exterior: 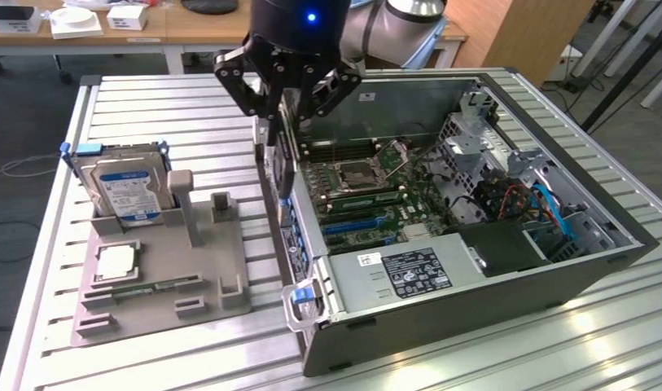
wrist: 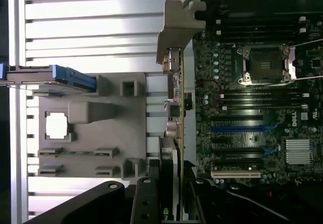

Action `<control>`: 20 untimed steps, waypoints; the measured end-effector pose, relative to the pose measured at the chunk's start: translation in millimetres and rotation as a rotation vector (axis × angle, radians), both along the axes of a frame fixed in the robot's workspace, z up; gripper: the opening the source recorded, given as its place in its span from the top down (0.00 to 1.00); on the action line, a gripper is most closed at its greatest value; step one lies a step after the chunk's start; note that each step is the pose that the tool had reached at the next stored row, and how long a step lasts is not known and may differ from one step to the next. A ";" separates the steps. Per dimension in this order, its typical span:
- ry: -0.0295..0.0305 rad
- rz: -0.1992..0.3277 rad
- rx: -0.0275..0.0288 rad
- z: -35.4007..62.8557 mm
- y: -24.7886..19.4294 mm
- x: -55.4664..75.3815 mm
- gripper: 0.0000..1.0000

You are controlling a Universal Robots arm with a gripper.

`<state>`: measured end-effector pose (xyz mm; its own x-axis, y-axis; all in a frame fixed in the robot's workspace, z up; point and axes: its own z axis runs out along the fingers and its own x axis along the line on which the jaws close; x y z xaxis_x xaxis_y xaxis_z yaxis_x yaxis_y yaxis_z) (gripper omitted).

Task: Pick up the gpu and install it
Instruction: 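Pick up the gpu and move the gpu toward the slot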

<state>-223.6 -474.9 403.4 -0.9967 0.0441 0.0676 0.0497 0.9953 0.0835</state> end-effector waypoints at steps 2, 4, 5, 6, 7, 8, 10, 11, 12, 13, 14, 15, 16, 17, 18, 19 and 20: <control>0.0004 0.000 0.0000 1.8 0.0 4.5 0.73; 0.0009 0.000 0.0001 2.9 0.1 8.4 0.73; 0.0011 0.000 0.0000 3.3 0.0 10.6 0.73; 0.0014 0.000 0.0000 3.7 0.0 13.1 0.73; 0.0019 0.000 0.0000 4.0 0.0 15.8 0.73; 0.0023 0.000 -0.0001 4.4 0.0 18.7 0.73; 0.0036 0.000 -0.0001 5.2 0.0 25.5 0.73; 0.0038 0.000 0.0000 5.6 0.0 29.1 0.73; 0.0039 0.000 0.0000 5.9 0.0 33.0 0.73; 0.0040 0.000 0.0000 6.2 0.0 37.2 0.73; 0.0041 0.000 0.0000 6.5 0.0 41.3 0.73; 0.0040 0.000 0.0000 6.7 0.0 46.0 0.73; 0.0040 0.000 0.0000 6.8 0.0 50.3 0.73; 0.0040 0.000 0.0000 6.9 0.1 54.5 0.73; 0.0041 0.000 0.0000 7.0 0.0 58.6 0.73; 0.0040 0.000 0.0000 7.0 0.0 63.0 0.73; 0.0040 0.000 0.0000 6.9 0.0 67.2 0.73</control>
